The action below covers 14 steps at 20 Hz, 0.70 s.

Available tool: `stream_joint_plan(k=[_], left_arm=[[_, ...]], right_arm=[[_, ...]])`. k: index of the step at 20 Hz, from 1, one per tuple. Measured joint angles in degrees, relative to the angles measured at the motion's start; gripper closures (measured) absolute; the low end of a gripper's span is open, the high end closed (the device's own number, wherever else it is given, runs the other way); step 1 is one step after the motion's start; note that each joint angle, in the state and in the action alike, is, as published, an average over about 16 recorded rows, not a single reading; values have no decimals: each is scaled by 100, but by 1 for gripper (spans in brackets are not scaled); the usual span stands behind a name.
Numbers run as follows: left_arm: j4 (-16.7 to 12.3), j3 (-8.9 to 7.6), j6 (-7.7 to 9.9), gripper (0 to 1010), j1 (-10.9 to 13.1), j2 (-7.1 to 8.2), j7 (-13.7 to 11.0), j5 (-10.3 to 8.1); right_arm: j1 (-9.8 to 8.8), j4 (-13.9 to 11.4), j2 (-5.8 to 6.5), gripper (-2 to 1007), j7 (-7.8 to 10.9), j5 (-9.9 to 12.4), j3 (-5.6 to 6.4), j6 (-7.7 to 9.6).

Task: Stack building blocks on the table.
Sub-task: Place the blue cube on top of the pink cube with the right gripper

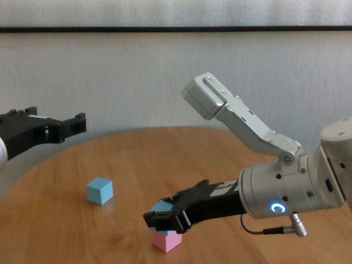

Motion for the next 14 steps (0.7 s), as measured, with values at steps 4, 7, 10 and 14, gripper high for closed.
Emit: stream_joint_plan(k=[4, 7, 10, 14], left_arm=[[0, 0, 0, 10, 0, 0, 0, 0], [0, 0, 0, 10, 0, 0, 0, 0], [0, 0, 0, 10, 0, 0, 0, 0], [0, 0, 0, 10, 0, 0, 0, 0]], right_arm=[[11, 16, -4, 633, 6, -4, -4, 1], [14, 19, -4, 618, 6, -7, -6, 2], [11, 15, -3, 585, 3, -8, -7, 3], [5, 7, -1, 506, -2, -9, -6, 4]])
